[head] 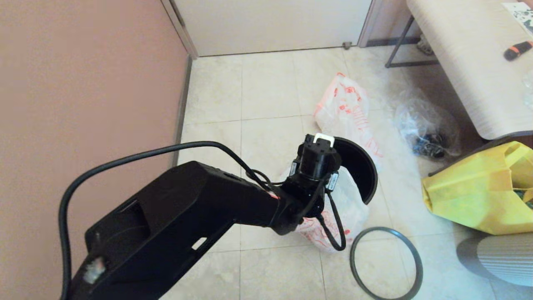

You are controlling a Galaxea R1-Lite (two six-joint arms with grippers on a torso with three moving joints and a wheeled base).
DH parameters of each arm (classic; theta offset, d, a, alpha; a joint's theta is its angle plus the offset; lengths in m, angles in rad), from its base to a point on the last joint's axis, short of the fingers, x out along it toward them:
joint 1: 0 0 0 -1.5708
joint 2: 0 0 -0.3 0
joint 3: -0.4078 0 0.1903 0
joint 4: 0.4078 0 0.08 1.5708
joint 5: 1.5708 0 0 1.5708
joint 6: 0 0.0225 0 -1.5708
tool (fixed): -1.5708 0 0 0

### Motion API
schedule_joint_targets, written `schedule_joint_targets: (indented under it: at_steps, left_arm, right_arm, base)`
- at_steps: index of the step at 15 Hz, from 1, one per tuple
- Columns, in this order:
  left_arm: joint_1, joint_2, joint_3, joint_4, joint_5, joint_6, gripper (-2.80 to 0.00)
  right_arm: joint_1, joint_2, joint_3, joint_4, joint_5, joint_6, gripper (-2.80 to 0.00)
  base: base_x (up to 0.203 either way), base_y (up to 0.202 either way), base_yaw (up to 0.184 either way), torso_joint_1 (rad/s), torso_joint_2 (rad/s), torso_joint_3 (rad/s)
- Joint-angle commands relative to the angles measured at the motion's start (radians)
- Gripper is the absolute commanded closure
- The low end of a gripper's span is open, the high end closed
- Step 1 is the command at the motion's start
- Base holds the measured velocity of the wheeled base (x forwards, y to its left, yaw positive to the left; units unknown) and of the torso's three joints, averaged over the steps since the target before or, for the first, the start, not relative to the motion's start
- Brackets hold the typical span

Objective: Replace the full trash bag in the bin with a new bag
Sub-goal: Put the new garbage bag on the trash can

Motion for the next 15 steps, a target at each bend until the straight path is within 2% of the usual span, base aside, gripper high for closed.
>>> schedule_joint_targets:
  at_steps: [1,8,10,13,14,15]
  left_arm:
    - [0.003,-0.111,0.111,-0.002,0.005,-0.014,0.0]
    - [0.008,-0.445,0.471,0.004,-0.001,-0.172,0.0]
    - [0.006,-0.551,0.573,-0.007,-0.041,-0.197,0.0]
    - [-0.009,-0.677,0.708,-0.007,-0.134,-0.191,0.0]
    - [0.0,-0.683,0.713,-0.002,-0.172,-0.176,0.0]
    - [0.014,-0.682,0.71,0.004,-0.182,-0.146,0.0]
  right_arm:
    - [0.001,0.001,0.0,0.0,0.0,0.0,0.0]
    - [0.002,0.001,0.0,0.0,0.0,0.0,0.0]
    - [0.002,0.001,0.0,0.0,0.0,-0.005,0.0]
    - [0.001,0.019,-0.003,0.012,0.004,-0.016,0.0]
    - [0.001,0.032,-0.004,0.016,0.008,-0.055,0.0]
    - [0.001,0.035,-0.01,0.019,0.013,-0.08,0.0]
  base:
    - [0.0,0.0,0.0,0.0,0.0,0.0]
    - [0.0,0.0,0.0,0.0,0.0,0.0]
    - [0.0,0.0,0.0,0.0,0.0,0.0]
    - [0.0,0.0,0.0,0.0,0.0,0.0]
    - [0.0,0.0,0.0,0.0,0.0,0.0]
    - [0.0,0.0,0.0,0.0,0.0,0.0]
